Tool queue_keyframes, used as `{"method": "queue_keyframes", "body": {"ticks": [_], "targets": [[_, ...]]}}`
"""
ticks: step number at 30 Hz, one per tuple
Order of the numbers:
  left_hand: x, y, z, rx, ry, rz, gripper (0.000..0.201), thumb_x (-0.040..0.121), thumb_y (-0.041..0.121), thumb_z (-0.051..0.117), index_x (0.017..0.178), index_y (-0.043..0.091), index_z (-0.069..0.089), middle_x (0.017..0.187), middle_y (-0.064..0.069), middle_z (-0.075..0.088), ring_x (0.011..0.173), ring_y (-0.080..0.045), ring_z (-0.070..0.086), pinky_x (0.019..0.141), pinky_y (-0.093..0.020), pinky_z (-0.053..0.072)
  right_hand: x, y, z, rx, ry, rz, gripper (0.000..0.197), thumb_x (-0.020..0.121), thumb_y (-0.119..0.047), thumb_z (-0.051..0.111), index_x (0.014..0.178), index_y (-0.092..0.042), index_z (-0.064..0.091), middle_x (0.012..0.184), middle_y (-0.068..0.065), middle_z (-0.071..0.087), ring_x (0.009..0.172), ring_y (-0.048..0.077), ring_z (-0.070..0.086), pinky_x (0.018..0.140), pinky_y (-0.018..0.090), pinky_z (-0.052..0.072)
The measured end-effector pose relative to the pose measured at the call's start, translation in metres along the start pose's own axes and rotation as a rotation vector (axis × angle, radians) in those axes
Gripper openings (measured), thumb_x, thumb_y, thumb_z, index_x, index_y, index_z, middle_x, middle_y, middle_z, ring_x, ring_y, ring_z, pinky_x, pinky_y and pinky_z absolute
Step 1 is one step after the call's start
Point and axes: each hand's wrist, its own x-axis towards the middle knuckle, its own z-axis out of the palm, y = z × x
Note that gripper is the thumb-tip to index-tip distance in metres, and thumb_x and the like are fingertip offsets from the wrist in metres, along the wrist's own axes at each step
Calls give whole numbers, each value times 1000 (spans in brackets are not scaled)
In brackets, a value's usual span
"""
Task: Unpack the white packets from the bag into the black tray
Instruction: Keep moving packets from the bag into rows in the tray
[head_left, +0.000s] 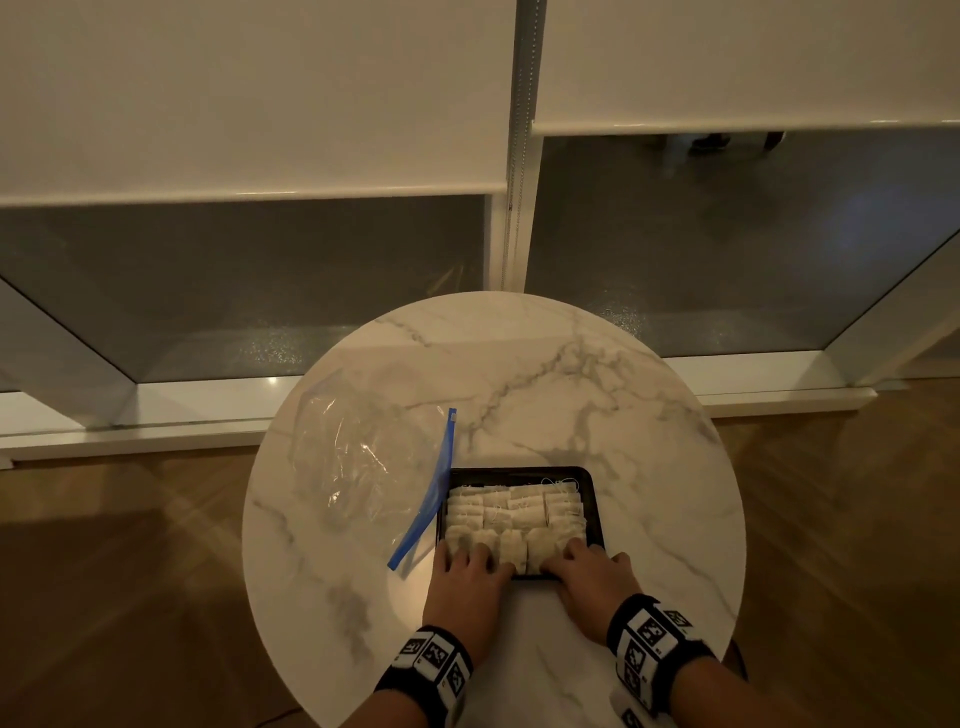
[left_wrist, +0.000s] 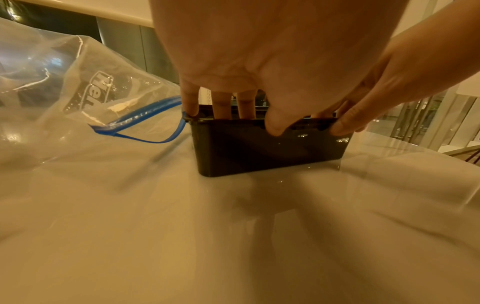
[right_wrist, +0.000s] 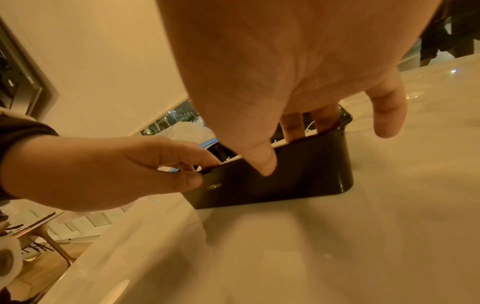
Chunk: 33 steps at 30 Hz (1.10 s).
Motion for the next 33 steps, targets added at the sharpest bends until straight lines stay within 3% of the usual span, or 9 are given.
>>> {"method": "queue_keyframes", "body": {"ticks": [24,28,30,33], "targets": [[8,-5,-14,20,-31,-7,40,99,28,49,139,28,46,142,-8,47,136,-33,40,120,-57,3,9,-2,-12,-31,-40,23,50,93,-13,46,135,-41,43,136,1,44,126,27,40,102,52,33],[4,-9,-17,-39,-18,-9,42,99,29,49,140,31,44,141,-2,47,135,-27,41,123,-53,10,6,-4,-16,-32,-32,13,41,95,-20,44,132,-37,48,135,1,47,124,26,42,100,51,34],[-2,-15,-17,-112,68,12,37,98,32,45,135,33,48,133,4,51,127,-21,46,120,-46,20,3,-4,-18,-25,-16,17,33,97,-30,42,129,-35,50,133,0,49,123,25,42,100,50,34],[-15,-31,-20,-289,292,23,27,93,39,44,113,35,62,107,12,61,100,-13,59,96,-38,47,-3,-5,-25,33,39,36,31,96,-38,40,125,-36,52,129,-5,51,121,22,42,98,47,36]]}}
